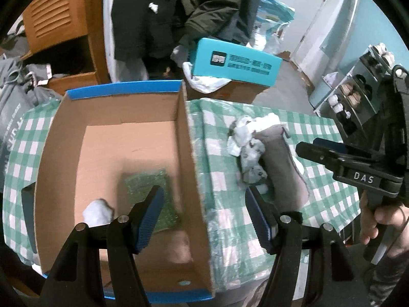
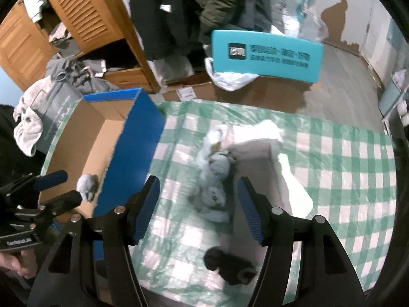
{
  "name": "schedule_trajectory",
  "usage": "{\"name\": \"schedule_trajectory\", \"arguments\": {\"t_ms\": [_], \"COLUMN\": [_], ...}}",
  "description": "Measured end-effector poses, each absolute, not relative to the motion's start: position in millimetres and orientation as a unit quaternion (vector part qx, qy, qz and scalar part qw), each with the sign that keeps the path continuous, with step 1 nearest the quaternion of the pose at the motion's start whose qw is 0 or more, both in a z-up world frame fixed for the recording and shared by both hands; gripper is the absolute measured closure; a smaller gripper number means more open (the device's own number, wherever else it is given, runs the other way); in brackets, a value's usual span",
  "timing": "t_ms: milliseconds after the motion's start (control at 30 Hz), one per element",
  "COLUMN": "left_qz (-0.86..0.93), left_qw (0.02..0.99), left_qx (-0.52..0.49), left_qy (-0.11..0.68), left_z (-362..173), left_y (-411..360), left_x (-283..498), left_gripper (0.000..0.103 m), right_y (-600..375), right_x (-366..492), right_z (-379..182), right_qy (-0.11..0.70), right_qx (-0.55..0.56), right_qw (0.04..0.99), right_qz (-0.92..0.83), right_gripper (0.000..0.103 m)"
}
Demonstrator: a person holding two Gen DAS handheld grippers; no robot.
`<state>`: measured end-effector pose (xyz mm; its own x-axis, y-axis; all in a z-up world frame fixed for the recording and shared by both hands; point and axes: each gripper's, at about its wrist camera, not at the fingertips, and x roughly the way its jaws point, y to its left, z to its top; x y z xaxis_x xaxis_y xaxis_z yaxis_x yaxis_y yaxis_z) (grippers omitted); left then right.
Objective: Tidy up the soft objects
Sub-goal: 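Withdraw both open tools from the box back over the remaining clothes, then grasp the large grey fleece sock near its cuff with the right tool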
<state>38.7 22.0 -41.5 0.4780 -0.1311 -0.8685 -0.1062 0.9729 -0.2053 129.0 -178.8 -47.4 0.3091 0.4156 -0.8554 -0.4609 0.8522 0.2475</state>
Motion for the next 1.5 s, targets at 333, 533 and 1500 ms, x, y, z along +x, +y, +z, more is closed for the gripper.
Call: {"name": "schedule_trajectory", "arguments": {"t_ms": [333,533,1500], "left_qz": [-0.027,-0.036,-0.043], "left_qw": [0.844,0.837,0.800], "left_qx": [-0.106,-0.094,-0.072], "left_qy": [0.525,0.538,0.594], "left_z": [-51,-59,-120], "left_y": [-12,-32,-60], "left_x": [56,65,84], "left_gripper": [0.035,0.034,0.032], "right_y": [-213,-226,-247], "right_x": [132,133,148], "right_z": [-63,-71,-116], "right_qy": [0.531,0.535,0.577], "right_qx": [-0.011,-0.014,-0.026], "right_qw": [0.810,0.809,0.788], "right_qz": [0.250,0.241,0.212], "right_gripper": [0.039,0.039,0.038]}}
